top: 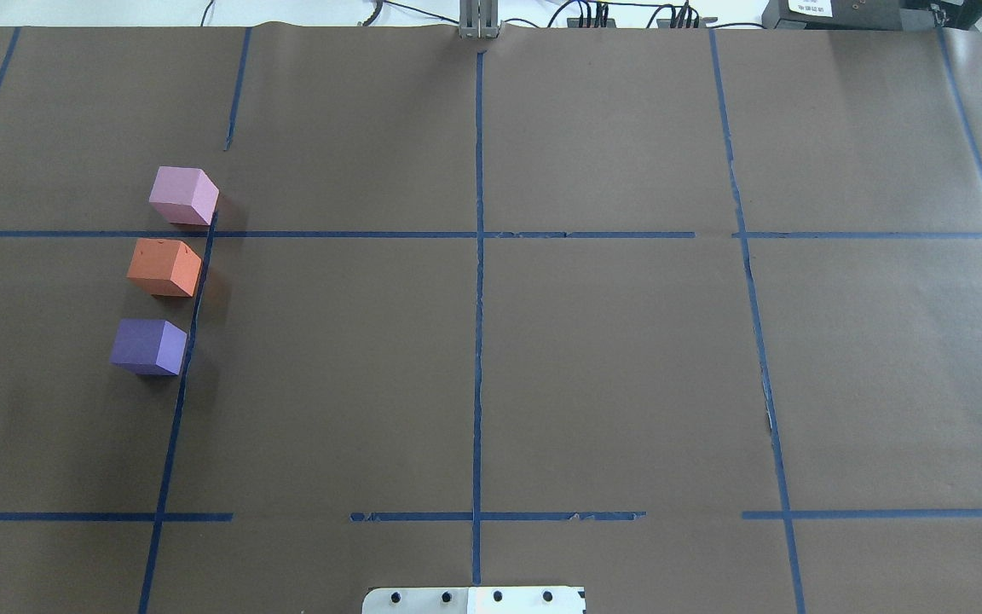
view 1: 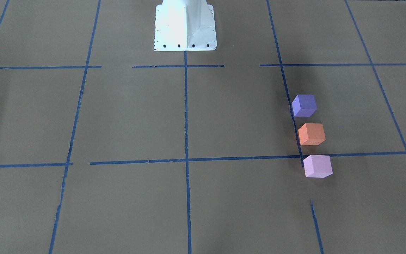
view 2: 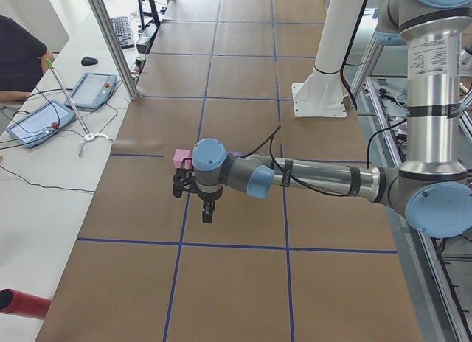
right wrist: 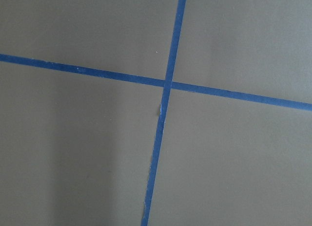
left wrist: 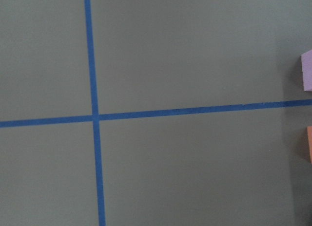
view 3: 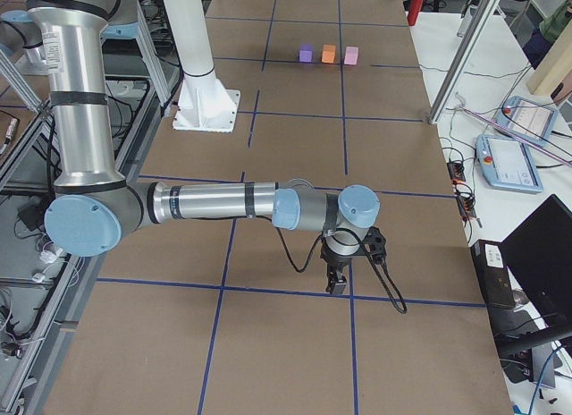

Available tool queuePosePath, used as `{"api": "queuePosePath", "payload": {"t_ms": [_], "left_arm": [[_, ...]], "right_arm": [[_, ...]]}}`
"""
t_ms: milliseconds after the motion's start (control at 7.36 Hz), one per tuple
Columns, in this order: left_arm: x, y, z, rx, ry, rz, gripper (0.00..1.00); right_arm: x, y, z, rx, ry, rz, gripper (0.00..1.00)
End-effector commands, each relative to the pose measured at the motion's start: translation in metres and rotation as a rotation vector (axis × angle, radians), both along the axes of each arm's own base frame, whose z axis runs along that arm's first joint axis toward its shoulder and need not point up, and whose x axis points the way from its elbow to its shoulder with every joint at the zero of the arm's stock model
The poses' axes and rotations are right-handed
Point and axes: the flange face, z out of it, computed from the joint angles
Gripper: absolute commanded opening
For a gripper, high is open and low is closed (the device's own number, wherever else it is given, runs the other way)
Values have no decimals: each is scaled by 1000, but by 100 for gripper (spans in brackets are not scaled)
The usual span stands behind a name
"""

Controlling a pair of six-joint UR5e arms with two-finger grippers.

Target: Arrange blocks in a line

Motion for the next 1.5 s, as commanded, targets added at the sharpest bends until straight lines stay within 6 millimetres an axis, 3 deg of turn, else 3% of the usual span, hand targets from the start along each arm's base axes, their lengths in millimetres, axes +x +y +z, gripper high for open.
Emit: {"api": "queuePosePath", "payload": {"t_ms": [0,272,408,544,816,1359], "left_arm": [[-7,22,31,-34,5,0,100],[-8,22,46,52,-9,92,100],[-19,21,49,46,-22,69,100],[-36,21,45,48,-23,28,100],[-45,20,30,76,-24,9,100],[-48,20,28,107,-36,57,100]], "right_arm": [[0,0,0,0,0,0,100],[0,0,0,0,0,0,100],[0,0,0,0,0,0,100],[0,0,0,0,0,0,100],[0,0,0,0,0,0,100],[0,0,0,0,0,0,100]]}}
